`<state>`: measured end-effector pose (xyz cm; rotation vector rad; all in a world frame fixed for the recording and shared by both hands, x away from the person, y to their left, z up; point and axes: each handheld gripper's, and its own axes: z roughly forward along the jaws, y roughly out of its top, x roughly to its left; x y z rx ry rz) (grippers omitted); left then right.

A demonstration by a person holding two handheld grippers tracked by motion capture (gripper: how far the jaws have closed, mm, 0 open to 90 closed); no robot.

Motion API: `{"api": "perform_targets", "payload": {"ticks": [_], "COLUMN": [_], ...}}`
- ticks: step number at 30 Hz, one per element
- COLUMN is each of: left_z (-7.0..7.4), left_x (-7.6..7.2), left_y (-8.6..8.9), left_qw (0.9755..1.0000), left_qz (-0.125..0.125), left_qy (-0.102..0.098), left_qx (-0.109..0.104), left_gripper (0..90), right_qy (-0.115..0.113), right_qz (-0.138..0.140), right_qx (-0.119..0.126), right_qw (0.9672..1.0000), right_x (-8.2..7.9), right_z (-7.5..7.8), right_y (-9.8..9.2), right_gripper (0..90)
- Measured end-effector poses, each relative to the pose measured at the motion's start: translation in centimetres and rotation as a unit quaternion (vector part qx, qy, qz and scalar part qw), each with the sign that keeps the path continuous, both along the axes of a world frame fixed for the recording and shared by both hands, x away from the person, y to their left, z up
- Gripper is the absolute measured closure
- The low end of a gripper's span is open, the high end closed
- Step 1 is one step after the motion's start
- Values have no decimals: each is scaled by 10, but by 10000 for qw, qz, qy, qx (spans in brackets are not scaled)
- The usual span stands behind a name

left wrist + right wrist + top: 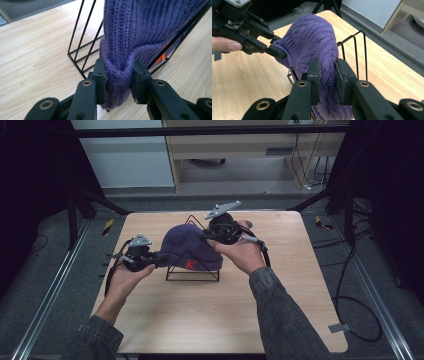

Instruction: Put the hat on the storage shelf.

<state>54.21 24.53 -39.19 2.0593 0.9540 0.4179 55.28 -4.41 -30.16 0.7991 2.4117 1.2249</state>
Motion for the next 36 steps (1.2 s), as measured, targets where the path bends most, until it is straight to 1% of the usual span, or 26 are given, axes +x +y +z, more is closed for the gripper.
{"api": "perform_targets", "payload": {"ticks": [4, 7, 13, 21, 25, 29, 36], "left_z": [-3, -6, -10, -14, -18, -21, -25], "left_x": [-1, -1, -1, 0, 0, -1, 0], "left_y": [-1, -2, -1, -1, 0, 2, 2], "left_qw": [10000, 10000, 10000, 9999, 9998, 9998, 9996], "left_qz": [-14, 4, 7, 32, 39, 22, 14], "left_qy": [25, 46, 77, 141, 187, 192, 248], "left_qx": [40, 15, 39, 63, 87, 78, 107], "left_gripper": [686, 684, 679, 674, 674, 674, 663], "right_qy": [33, 56, 107, 122, 184, 240, 277], "right_qz": [-18, -16, -22, -10, -3, -19, 0], "right_qx": [-9, -28, -48, -112, -135, -143, -149], "right_qw": [10000, 10000, 9999, 9999, 9997, 9996, 9995], "right_x": [1, 1, 2, 2, 2, 2, 2], "right_z": [-4, -7, -11, -14, -19, -23, -25], "right_y": [0, 0, 1, 3, 3, 4, 5], "right_gripper": [753, 753, 752, 747, 743, 740, 720]}}
